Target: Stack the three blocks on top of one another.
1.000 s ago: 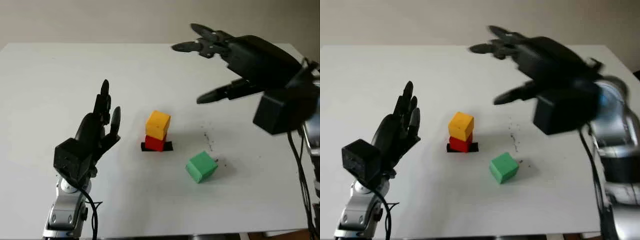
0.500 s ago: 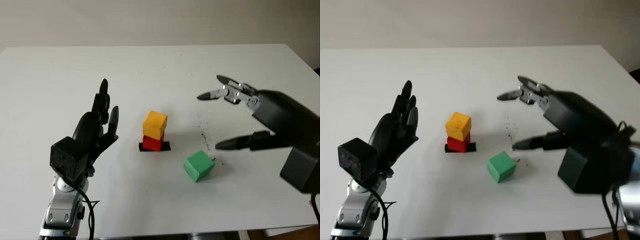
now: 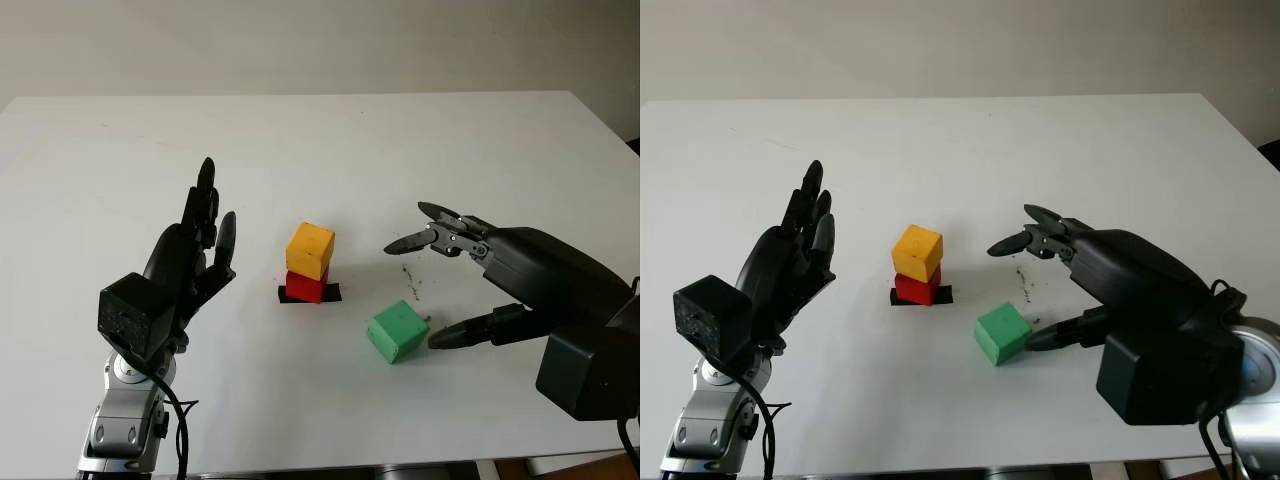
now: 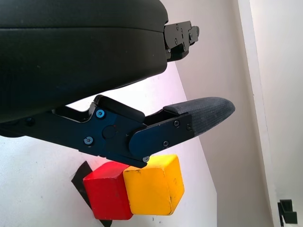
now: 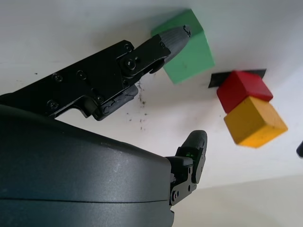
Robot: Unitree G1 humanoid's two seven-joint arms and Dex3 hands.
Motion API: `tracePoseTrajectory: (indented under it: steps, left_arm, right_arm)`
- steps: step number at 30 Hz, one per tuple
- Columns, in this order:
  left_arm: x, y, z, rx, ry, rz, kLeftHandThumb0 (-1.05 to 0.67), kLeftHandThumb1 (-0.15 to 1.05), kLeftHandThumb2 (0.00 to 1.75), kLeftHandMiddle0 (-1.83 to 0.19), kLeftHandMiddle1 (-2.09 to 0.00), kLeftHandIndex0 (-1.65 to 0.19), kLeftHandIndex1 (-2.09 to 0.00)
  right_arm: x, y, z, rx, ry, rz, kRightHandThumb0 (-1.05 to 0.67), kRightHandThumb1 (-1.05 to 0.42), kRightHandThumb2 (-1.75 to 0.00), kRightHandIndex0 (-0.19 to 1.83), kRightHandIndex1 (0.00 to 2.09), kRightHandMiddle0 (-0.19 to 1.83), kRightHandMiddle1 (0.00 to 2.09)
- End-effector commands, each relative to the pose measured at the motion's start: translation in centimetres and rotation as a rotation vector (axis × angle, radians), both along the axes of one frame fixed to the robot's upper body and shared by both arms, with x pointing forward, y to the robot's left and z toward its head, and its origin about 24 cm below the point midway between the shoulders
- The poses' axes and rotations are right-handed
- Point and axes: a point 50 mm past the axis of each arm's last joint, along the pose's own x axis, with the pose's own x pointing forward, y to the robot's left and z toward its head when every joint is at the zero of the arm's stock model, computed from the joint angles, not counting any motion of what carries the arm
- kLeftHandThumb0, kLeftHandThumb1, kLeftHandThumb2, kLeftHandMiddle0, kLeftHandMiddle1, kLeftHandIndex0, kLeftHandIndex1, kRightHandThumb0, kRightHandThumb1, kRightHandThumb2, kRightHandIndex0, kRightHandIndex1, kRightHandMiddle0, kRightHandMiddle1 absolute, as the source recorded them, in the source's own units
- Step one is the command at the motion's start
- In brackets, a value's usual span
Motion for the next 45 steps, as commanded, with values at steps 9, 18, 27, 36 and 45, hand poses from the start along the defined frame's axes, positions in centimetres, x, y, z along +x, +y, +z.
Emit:
tracePoseTrajectory:
  steps: [9,18,27,36,45]
  left_arm:
    - [-0.2,0.1,0.4,0.008,-0.017,-0.003,-0.74,1.05,0.74,0.15,-0.05,0.17,-0.06]
    - [-0.3,0.1,0.4,0.014,-0.016,-0.002,-0.74,1.05,0.73,0.15,-0.05,0.17,-0.05]
    - [-0.3,0.0,0.4,0.010,-0.013,-0.005,-0.74,1.05,0.74,0.15,-0.05,0.17,-0.05]
    - [-0.5,0.0,0.3,0.006,-0.011,0.003,-0.75,1.05,0.74,0.14,-0.06,0.17,-0.06]
    - [-0.6,0.0,0.3,0.003,-0.010,0.006,-0.74,1.05,0.72,0.13,-0.06,0.15,-0.06]
  right_arm:
    - [0.2,0.3,-0.9,-0.065,-0.011,0.033,-0.58,-0.74,-0.05,0.08,0.07,0.35,0.58]
    - [0.4,0.8,-1.4,-0.069,0.004,0.065,-0.58,-0.75,-0.06,0.09,0.07,0.38,0.60]
    - [0.7,0.9,-2.2,-0.060,0.006,0.075,-0.57,-0.76,-0.06,0.12,0.07,0.39,0.65]
    - [1.2,1.0,-2.7,-0.054,0.021,0.059,-0.48,-0.77,-0.06,0.12,0.07,0.39,0.70]
    - [1.4,0.9,-2.9,-0.058,0.015,0.053,-0.45,-0.80,-0.06,0.14,0.07,0.42,0.73]
